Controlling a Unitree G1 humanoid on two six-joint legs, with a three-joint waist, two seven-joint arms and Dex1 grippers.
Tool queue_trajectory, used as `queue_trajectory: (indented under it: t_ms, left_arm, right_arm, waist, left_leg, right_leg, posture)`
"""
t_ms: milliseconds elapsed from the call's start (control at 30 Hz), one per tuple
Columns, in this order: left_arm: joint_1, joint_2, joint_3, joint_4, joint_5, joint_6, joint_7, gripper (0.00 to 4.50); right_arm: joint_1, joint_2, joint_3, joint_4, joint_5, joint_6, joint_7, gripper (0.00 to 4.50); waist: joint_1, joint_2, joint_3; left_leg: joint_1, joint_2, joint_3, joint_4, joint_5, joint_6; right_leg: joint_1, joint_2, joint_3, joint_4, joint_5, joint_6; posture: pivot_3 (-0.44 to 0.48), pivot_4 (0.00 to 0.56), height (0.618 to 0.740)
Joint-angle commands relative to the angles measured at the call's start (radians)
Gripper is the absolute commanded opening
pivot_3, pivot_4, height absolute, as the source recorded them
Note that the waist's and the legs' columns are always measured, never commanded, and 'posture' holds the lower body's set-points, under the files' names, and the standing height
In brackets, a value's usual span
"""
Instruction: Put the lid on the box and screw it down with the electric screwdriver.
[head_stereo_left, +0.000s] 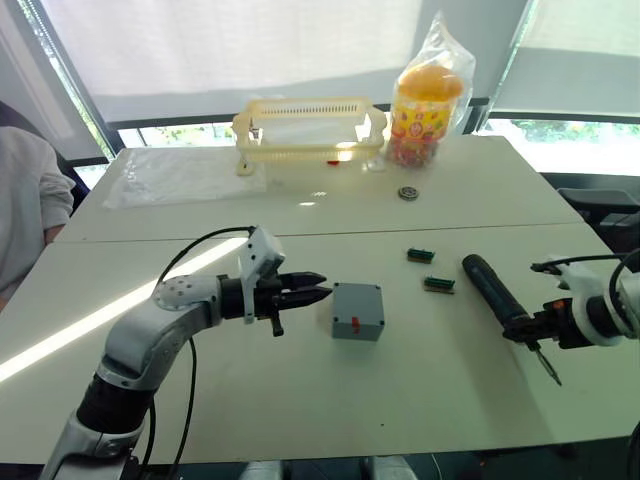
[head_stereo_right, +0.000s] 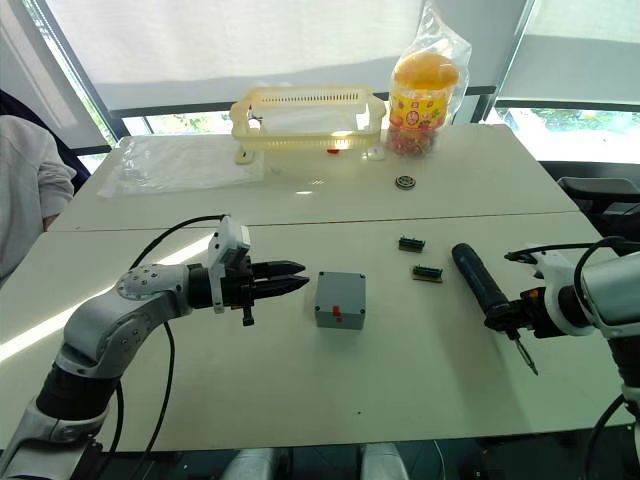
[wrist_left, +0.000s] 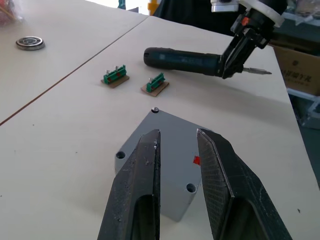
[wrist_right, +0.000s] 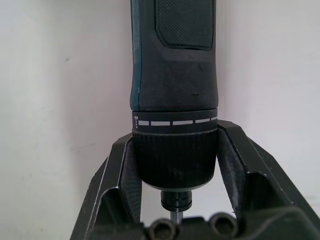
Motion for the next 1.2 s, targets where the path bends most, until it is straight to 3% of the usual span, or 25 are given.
queue_trajectory:
  t_ms: [33,133,233,300,333,633,1033,1133,1200]
  left_arm:
    - [-0.02,0.0,0.006,-0.007,0.006,-0.024,-0.011,1.13]
    - [-0.018,-0.001,-0.001,-0.005,0.011,-0.03,-0.016,1.13]
    - [-0.013,0.0,-0.003,-0.009,0.015,-0.033,-0.019,1.13]
    - [-0.01,0.0,-0.001,-0.01,0.018,-0.035,-0.02,1.13]
    - [-0.008,0.0,0.0,-0.01,0.019,-0.036,-0.021,1.13]
    - [0.023,-0.019,-0.02,-0.024,0.042,-0.054,-0.007,1.13]
    - [0.05,-0.014,-0.012,-0.052,0.037,-0.04,0.019,1.13]
    - [0.054,-0.011,-0.009,-0.062,0.032,-0.035,0.025,1.13]
    - [0.052,-0.01,-0.01,-0.061,0.032,-0.033,0.026,1.13]
  right_arm:
    - [0.039,-0.017,-0.084,-0.095,0.121,0.006,-0.07,1.71]
    - [0.064,-0.002,-0.094,-0.103,0.185,0.006,-0.154,1.71]
    - [0.074,-0.01,-0.089,-0.097,0.226,0.006,-0.216,3.09]
    - [0.062,-0.026,-0.076,-0.081,0.24,0.006,-0.244,4.27]
    - [0.051,-0.036,-0.069,-0.072,0.251,0.006,-0.252,4.42]
    - [-0.084,-0.098,0.091,0.041,0.302,-0.009,-0.229,4.42]
    - [-0.156,-0.113,0.296,0.121,0.295,-0.094,-0.161,4.42]
    - [-0.159,-0.085,0.337,0.148,0.278,-0.108,-0.165,3.56]
    - [-0.154,-0.083,0.36,0.15,0.267,-0.113,-0.167,2.51]
  waist:
    - [0.001,0.0,0.0]
    - [-0.001,0.0,0.0]
    - [0.0,0.0,0.0]
    - [0.0,-0.001,0.0]
    - [0.0,-0.001,0.0]
    - [-0.001,-0.001,0.0]
    - [-0.001,-0.003,0.0]
    - [-0.001,-0.006,-0.001]
    - [-0.002,-0.008,-0.002]
  left_leg:
    - [0.0,0.0,0.0,0.0,0.0,0.0]
    - [0.0,0.0,0.0,0.0,0.0,0.0]
    - [0.0,0.0,0.0,0.0,0.0,0.0]
    - [0.0,0.0,0.0,0.0,0.0,0.0]
    - [0.0,0.0,0.0,0.0,0.0,0.0]
    - [0.0,0.0,0.0,0.0,0.0,0.0]
    - [0.0,0.0,0.0,0.001,0.0,0.0]
    - [0.0,0.0,0.0,0.001,0.0,0.0]
    - [0.0,0.001,0.0,0.001,0.0,0.0]
  right_leg:
    - [0.0,0.0,0.0,0.0,0.0,0.0]
    - [0.0,0.0,0.0,0.0,0.0,0.0]
    - [0.0,0.0,0.0,0.0,0.0,0.0]
    - [0.0,0.0,0.0,0.0,0.0,0.0]
    - [0.0,0.0,0.0,0.0,0.0,0.0]
    - [0.0,0.0,0.0,0.0,0.0,0.0]
    - [0.0,0.0,0.0,0.0,0.0,0.0]
    - [0.001,0.0,0.0,0.0,0.0,0.0]
    - [0.001,0.0,0.0,-0.001,0.0,0.0]
  posture:
    - [0.0,0.15,0.74]
    - [0.0,0.15,0.74]
    - [0.0,0.15,0.74]
    - [0.0,0.15,0.74]
    - [0.0,0.15,0.74]
    - [0.0,0.15,0.74]
    - [0.0,0.15,0.74]
    - [0.0,0.15,0.74]
    - [0.0,0.15,0.74]
